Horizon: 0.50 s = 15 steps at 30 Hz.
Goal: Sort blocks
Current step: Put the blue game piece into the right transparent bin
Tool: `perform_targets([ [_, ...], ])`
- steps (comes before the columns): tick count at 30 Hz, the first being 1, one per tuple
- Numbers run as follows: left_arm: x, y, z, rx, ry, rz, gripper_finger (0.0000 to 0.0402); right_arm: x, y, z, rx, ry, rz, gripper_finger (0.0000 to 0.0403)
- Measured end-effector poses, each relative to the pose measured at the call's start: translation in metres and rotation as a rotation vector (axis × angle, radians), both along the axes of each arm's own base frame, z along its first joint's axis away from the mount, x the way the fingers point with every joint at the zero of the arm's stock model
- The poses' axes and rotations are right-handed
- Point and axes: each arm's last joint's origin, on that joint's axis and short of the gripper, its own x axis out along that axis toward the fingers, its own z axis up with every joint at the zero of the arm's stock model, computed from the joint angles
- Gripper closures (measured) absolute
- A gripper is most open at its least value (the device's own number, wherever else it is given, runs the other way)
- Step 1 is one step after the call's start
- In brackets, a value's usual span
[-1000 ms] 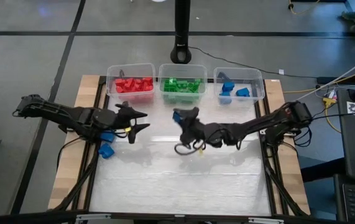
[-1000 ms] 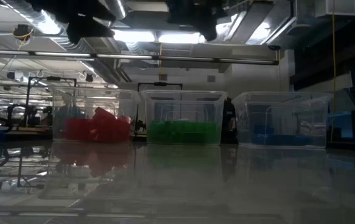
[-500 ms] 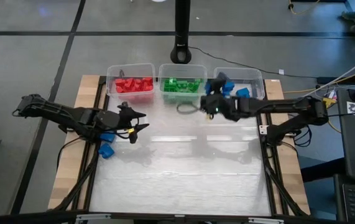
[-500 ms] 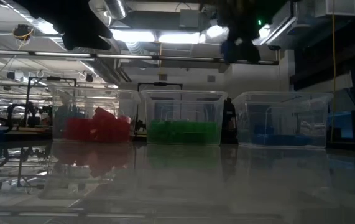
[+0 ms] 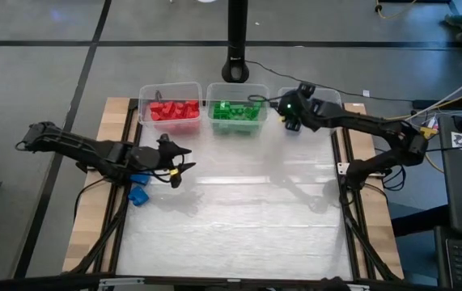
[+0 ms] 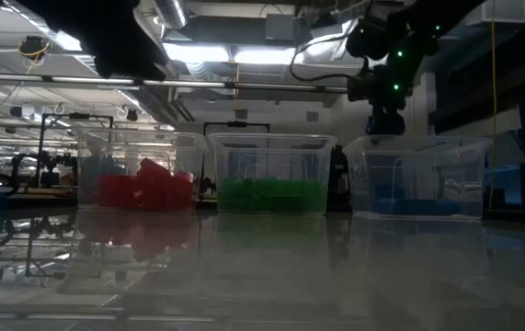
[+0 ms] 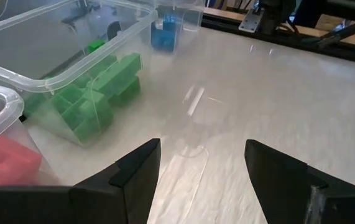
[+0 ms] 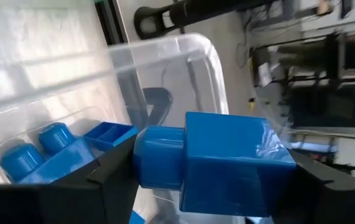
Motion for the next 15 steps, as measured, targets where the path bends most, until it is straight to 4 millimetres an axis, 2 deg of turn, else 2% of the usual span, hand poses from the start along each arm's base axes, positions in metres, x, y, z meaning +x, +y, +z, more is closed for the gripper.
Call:
perform_targets([
  [5,0.003,-0.001,-0.003,0.005,0.021,0.0,0.0178,-0.013,-0.016,-0.006,0.044,-0.016,-0.043,0.012],
  [15,0.006,-0.001,-0.007,0.01,0.043,-0.001,0.0178,-0.026,-0.027,-0.012,0.069,-0.055,-0.15,0.0087],
])
